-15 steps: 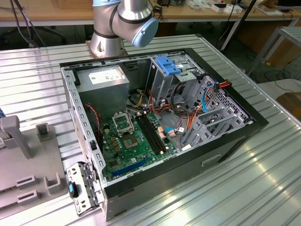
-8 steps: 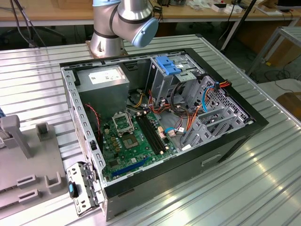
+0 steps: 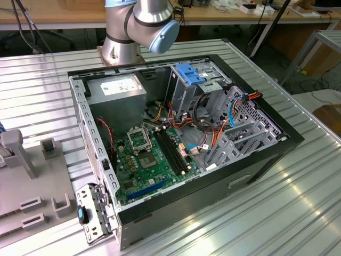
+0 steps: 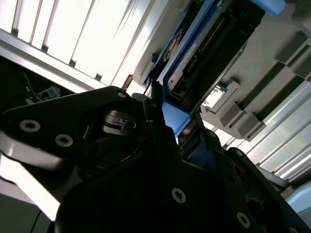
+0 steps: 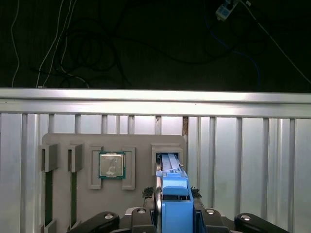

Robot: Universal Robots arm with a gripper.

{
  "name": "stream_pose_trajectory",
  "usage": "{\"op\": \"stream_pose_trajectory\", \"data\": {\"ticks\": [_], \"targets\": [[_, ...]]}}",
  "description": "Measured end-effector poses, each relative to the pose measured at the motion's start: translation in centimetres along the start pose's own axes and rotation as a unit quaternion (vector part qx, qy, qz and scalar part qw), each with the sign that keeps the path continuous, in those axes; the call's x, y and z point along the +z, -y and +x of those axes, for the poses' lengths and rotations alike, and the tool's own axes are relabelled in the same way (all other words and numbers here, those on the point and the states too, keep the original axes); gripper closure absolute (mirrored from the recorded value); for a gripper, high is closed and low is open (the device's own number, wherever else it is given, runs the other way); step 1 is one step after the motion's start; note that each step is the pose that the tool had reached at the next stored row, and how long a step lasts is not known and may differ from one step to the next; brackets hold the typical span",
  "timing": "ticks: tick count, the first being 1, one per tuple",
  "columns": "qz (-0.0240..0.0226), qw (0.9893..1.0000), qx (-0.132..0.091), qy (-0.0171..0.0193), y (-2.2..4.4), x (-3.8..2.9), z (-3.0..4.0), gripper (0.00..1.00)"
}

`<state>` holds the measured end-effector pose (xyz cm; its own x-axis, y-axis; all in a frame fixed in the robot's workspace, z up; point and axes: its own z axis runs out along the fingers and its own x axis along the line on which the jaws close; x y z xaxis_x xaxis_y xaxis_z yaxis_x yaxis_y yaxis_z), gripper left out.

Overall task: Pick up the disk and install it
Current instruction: 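Pick up the disk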

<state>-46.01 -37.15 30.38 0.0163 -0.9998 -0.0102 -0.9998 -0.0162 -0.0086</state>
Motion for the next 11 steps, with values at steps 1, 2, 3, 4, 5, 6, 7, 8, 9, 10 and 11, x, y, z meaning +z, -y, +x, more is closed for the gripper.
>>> {"op": "stream_pose_trajectory", "data": {"ticks": [1,2,3,4,5,6,7,8,9,10,11], "targets": [[0.0,1.0,0.0,0.0,0.0,0.0,0.0,0.63],[0.0,1.0,0.0,0.0,0.0,0.0,0.0,0.63],[0.0,1.0,0.0,0.0,0.0,0.0,0.0,0.63],[0.0,1.0,0.0,0.0,0.0,0.0,0.0,0.63],[-0.0001,1.0,0.0,0.0,0.0,0.0,0.0,0.63],[0.0,1.0,0.0,0.0,0.0,0.0,0.0,0.63],[-0.0001,1.0,0.0,0.0,0.0,0.0,0.0,0.63],[0.0,1.0,0.0,0.0,0.0,0.0,0.0,0.63],[0.0,1.0,0.0,0.0,0.0,0.0,0.0,0.63],[0.0,1.0,0.0,0.0,0.0,0.0,0.0,0.63],[0.0,1.0,0.0,0.0,0.0,0.0,0.0,0.63]]}}
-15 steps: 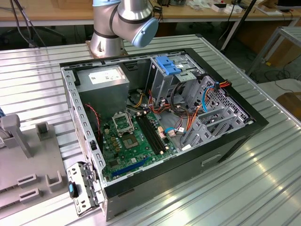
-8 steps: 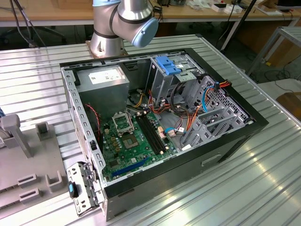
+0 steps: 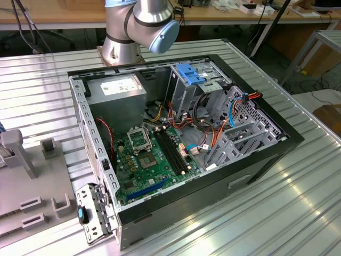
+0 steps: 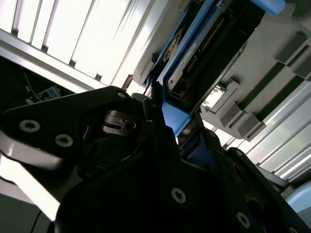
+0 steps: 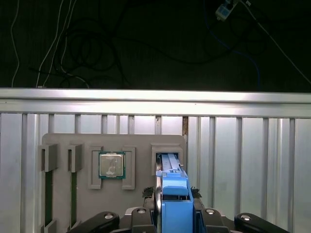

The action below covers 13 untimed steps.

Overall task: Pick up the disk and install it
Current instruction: 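Pick up the disk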

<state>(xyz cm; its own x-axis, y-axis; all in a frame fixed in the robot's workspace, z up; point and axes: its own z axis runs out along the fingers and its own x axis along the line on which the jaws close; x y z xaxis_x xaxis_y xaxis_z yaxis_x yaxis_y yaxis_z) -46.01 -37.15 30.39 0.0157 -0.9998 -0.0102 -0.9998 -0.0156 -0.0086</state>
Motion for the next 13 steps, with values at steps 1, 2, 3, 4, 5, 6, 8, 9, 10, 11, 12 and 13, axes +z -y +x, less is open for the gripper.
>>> {"op": "stream_pose_trajectory", "data": {"ticks": [1,2,3,4,5,6,8,9,10,11,12,13], "targets": [[0.0,1.0,0.0,0.0,0.0,0.0,0.0,0.63],[0.0,1.0,0.0,0.0,0.0,0.0,0.0,0.63],[0.0,1.0,0.0,0.0,0.0,0.0,0.0,0.63],[0.0,1.0,0.001,0.0,0.0,0.0,0.0,0.63],[0.0,1.0,0.001,0.0,0.0,0.0,0.0,0.63],[0.0,1.0,0.001,0.0,0.0,0.0,0.0,0.63],[0.0,1.0,0.001,0.0,0.0,0.0,0.0,0.63],[0.0,1.0,0.001,0.0,0.0,0.0,0.0,0.63],[0.0,1.0,0.001,0.0,0.0,0.0,0.0,0.63],[0.0,1.0,0.001,0.0,0.0,-0.01,0.0,0.63],[0.0001,1.0,0.001,0.0,0.0,-0.05,0.0,0.63],[0.0001,1.0,0.001,0.0,0.0,-0.09,0.0,0.63]]}}
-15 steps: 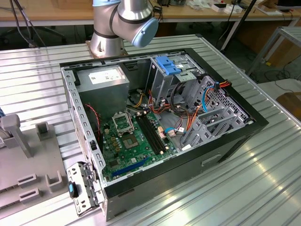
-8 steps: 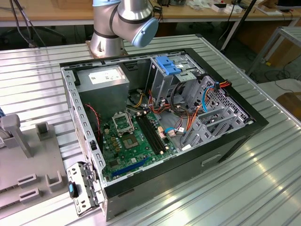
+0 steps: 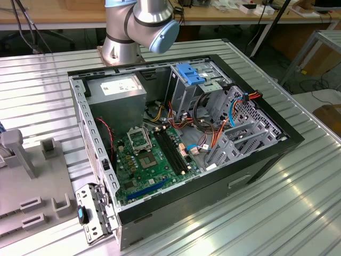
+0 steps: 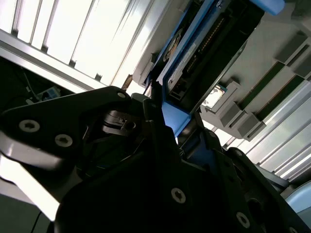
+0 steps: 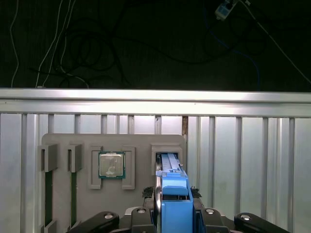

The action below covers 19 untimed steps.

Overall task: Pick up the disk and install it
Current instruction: 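Pick up the disk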

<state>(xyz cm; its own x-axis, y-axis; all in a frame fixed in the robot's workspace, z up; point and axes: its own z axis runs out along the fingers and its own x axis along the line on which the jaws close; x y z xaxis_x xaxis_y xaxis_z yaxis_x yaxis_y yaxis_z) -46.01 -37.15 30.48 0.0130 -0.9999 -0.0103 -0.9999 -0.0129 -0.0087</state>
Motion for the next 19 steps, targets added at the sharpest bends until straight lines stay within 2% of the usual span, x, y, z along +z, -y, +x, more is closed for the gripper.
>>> {"op": "stream_pose_trajectory", "data": {"ticks": [4,11,17,19], "targets": [[0.0,1.0,0.0,0.0,0.0,-0.34,0.0,0.63],[-0.0001,1.0,0.0,-0.0001,0.0,-0.34,0.0,0.63],[-0.001,1.0,0.0,-0.0001,-0.01,0.62,0.01,0.63],[-0.0012,1.0,0.0,-0.0001,-0.01,0.64,0.01,0.63]]}}
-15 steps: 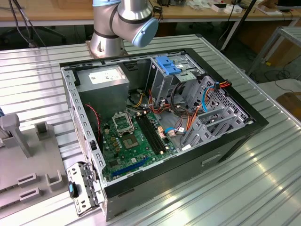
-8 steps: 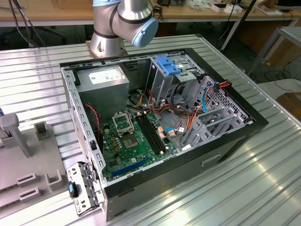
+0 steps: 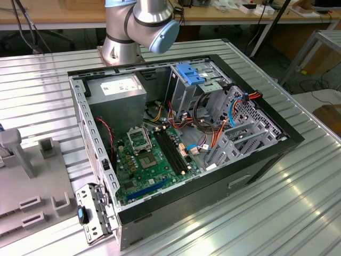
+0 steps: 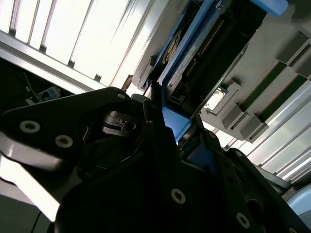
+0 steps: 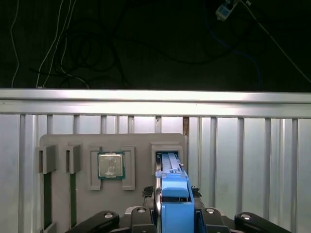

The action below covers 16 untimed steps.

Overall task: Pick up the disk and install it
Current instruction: 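Pick up the disk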

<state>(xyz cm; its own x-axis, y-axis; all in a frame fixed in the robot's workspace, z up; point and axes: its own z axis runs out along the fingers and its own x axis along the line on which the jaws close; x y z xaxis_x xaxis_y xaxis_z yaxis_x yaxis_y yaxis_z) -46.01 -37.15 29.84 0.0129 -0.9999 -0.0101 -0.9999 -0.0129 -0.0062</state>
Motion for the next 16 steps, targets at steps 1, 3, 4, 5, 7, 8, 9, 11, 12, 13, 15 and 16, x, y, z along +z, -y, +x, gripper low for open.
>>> {"op": "stream_pose_trajectory", "data": {"ticks": [1,3,4,5,7,8,9,11,12,13,15,16], "targets": [[0.0002,1.0,0.0,0.0001,0.0,0.02,0.0,0.63],[0.0002,1.0,0.0,0.0001,0.0,0.02,0.0,0.63],[0.0002,1.0,0.0,0.0001,0.0,0.02,0.0,0.63],[0.0001,1.0,0.0,0.0001,0.0,0.02,0.0,0.63],[0.0002,1.0,0.0,0.0001,0.0,0.02,0.0,0.63],[0.0002,1.0,0.001,0.0001,0.0,0.02,0.0,0.63],[0.0002,1.0,0.003,0.0001,0.0,0.02,0.0,0.63],[0.0002,1.0,0.008,0.0,0.0,0.03,0.0,0.63],[0.0002,0.9999,0.016,-0.0001,0.0,0.05,0.0,0.63],[0.0002,0.9998,0.021,-0.0001,0.0,0.06,0.0,0.63],[0.0003,0.9997,0.025,-0.0001,0.0,0.07,0.0,0.63],[0.0004,0.9997,0.025,-0.0001,0.0,0.08,0.0,0.63]]}}
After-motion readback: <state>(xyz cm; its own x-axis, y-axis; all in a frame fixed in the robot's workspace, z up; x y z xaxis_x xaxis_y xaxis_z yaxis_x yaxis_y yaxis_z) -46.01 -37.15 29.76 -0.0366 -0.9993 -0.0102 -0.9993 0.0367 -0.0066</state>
